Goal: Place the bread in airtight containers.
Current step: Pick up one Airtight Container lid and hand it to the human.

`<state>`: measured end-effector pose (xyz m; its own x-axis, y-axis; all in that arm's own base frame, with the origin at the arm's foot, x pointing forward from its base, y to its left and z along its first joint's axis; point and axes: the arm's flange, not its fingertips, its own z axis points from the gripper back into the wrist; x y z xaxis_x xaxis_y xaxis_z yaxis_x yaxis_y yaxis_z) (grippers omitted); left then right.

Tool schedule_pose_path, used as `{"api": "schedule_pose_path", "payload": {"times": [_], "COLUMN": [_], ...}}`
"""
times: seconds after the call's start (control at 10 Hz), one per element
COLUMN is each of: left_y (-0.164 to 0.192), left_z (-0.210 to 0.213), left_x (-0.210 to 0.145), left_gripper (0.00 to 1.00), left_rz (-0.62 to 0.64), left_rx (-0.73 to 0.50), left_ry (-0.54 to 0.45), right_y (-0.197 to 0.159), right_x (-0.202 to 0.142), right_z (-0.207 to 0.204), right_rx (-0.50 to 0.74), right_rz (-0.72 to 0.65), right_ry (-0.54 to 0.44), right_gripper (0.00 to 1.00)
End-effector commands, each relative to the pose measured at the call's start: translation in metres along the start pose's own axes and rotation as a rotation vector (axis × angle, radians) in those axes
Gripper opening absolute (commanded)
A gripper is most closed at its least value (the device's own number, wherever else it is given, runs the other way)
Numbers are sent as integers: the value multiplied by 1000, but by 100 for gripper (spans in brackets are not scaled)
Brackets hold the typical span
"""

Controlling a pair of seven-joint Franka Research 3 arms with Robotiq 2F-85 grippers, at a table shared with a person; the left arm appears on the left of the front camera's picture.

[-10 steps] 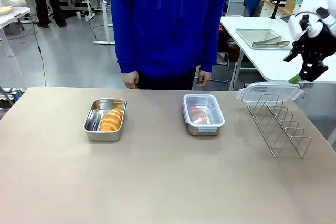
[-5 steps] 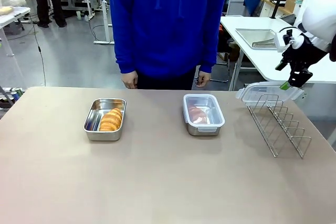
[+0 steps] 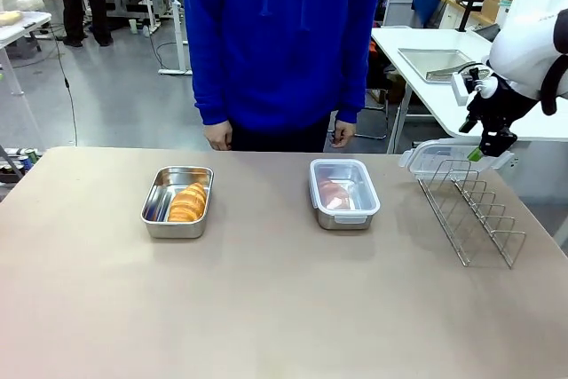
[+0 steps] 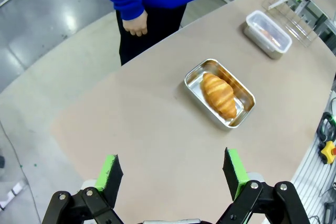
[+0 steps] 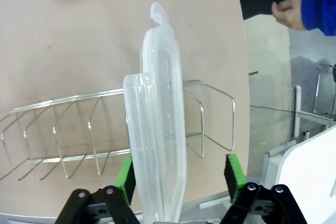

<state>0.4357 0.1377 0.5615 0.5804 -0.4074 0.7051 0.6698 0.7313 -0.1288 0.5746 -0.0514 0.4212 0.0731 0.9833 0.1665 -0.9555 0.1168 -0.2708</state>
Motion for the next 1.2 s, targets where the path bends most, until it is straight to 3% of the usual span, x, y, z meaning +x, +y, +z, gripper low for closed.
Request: {"api": "schedule_pose_path", "payload": {"times": [0.0,0.2,0.3,0.4,0.8,1.1], "left_y": [-1,-1,-1,-1,-1,-1], "left_z": [3,3,3,3,3,3], "left_x": [3,3,3,3,3,3], "left_gripper": [100,100,100,100,100,100], "left_rz": [10,10,10,10,10,10], "left_rx": [-1,-1,-1,-1,-1,-1], "left_ry": [10,10,10,10,10,10], "right_y": [-6,-4,-1,1,10,16], "right_x": [2,4,6,9,15,16], "right_z": [4,5,8,11,26,58], "right_rx": [-30,-48,-55,-62,-92,-170], "right_rz": [1,7,10,17,37,22], "right_ry": [51,69,73,76,103,51], "right_gripper": [41,25,0,4,0,0]}}
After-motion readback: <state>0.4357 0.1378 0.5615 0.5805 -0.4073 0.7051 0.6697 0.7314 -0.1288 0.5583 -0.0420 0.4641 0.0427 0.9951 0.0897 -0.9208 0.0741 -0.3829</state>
